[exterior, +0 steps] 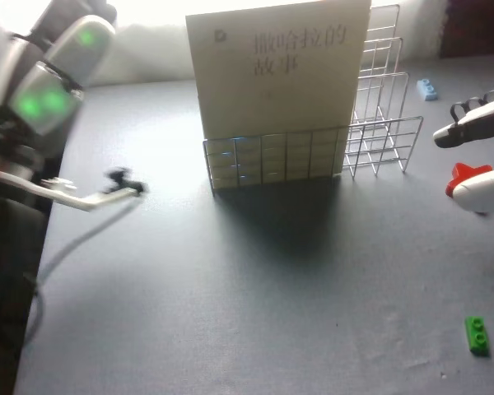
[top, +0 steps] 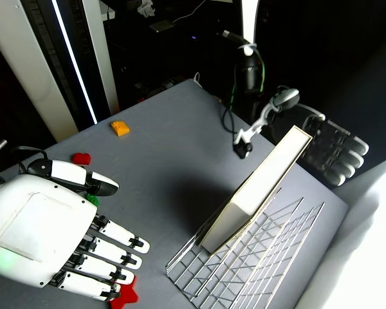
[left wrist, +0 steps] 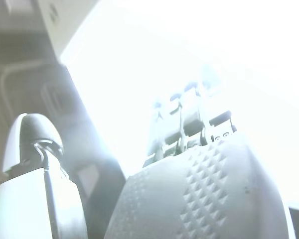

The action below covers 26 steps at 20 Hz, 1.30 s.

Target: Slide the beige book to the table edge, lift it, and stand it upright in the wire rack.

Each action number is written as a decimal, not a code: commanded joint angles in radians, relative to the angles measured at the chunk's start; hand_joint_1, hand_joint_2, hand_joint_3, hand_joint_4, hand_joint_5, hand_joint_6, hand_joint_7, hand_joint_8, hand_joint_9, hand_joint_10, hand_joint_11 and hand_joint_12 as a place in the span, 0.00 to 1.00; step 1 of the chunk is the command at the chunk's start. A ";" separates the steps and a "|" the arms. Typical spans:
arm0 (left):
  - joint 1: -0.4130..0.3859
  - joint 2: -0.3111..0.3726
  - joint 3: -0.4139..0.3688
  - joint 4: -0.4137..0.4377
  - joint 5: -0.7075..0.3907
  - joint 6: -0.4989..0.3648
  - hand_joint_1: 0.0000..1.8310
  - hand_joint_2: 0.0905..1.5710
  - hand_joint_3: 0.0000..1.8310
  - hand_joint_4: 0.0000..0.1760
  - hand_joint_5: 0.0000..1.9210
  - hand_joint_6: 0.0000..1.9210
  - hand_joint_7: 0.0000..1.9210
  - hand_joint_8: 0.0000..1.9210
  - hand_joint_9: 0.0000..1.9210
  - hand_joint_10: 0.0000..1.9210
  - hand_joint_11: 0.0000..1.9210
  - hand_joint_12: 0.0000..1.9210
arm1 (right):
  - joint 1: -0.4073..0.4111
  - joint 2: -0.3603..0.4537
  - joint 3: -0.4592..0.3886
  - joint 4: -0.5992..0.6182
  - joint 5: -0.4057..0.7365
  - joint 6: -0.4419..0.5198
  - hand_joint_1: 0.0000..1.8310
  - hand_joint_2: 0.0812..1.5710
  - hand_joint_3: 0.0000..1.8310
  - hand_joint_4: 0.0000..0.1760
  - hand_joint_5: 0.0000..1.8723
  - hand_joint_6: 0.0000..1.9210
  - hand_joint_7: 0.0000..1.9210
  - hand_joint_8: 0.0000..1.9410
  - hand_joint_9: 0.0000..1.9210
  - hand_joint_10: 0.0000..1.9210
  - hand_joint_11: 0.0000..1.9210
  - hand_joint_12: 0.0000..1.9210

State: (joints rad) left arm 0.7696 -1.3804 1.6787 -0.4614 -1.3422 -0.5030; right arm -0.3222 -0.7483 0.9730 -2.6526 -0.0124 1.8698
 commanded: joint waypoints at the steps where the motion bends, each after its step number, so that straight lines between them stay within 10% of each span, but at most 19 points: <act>1: 0.000 0.037 -0.006 -0.010 -0.090 0.016 0.37 0.58 0.00 0.19 0.09 0.00 0.05 0.00 0.05 0.00 0.00 0.22 | 0.013 0.008 -0.001 0.001 -0.089 0.024 0.16 0.71 0.00 0.00 0.20 0.00 0.20 0.00 0.20 0.00 0.01 0.52; 11: 0.037 0.547 -0.381 0.083 0.227 0.455 0.34 0.60 0.00 0.26 0.08 0.00 0.05 0.00 0.07 0.00 0.00 0.23 | 0.058 -0.007 -0.018 0.001 0.016 0.165 0.15 0.71 0.00 0.00 0.20 0.00 0.20 0.00 0.20 0.00 0.00 0.52; 17: 0.075 0.757 -0.490 0.426 0.373 0.498 0.33 0.62 0.00 0.11 0.11 0.00 0.08 0.00 0.09 0.00 0.00 0.24 | 0.059 -0.037 -0.025 0.001 0.074 0.153 0.15 0.70 0.00 0.00 0.22 0.01 0.23 0.01 0.23 0.01 0.02 0.52; 26: 0.075 0.994 -0.613 0.551 0.464 0.615 0.30 0.63 0.00 0.03 0.12 0.00 0.11 0.00 0.10 0.00 0.00 0.27 | 0.060 -0.086 -0.093 0.000 0.082 0.045 0.16 0.70 0.00 0.00 0.23 0.00 0.25 0.00 0.25 0.01 0.04 0.52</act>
State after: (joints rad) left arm 0.8524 -0.3981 1.0634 0.1280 -0.7765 0.1135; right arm -0.2756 -0.8383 0.8806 -2.6595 0.1452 1.9137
